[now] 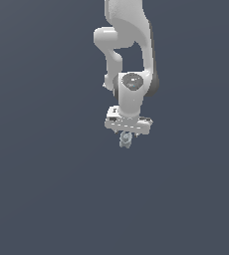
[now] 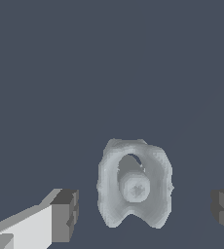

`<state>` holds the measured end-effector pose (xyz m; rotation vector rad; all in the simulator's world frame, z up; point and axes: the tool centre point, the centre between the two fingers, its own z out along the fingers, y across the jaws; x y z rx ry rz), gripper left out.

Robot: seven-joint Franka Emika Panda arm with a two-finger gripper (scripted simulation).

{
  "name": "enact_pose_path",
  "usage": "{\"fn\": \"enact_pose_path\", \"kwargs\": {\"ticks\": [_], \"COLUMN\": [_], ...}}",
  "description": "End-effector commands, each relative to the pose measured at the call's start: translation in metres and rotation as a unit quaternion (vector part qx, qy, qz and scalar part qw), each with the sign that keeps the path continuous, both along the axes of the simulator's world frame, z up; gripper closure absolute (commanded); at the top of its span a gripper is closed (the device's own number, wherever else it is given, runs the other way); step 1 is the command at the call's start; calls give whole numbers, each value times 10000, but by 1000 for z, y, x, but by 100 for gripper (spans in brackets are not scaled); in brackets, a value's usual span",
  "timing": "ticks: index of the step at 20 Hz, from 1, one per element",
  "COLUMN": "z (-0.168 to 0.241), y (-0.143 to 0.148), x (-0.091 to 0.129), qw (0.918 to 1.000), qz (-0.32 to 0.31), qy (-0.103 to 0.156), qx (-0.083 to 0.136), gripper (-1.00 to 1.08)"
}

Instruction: Pick up the object and move it to a goal position.

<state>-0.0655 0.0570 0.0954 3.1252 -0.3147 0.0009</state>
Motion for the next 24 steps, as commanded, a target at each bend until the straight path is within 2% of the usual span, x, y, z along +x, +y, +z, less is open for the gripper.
{"fn": "enact_pose_path", "kwargs": {"ticks": [1, 8, 17, 22, 23, 24], "z": [-3, -8, -47, -54, -54, -54], "y": [2, 2, 2, 2, 2, 2], "x": [-3, -3, -5, -4, -4, -4], "qw": [10000, 10000, 10000, 10000, 10000, 10000], "qz": [-59, -49, -66, -70, -70, -70], "qy": [1, 5, 3, 3, 3, 3], "qx": [3, 2, 3, 3, 3, 3], "gripper": [-92, -92, -92, -92, 108, 108]}}
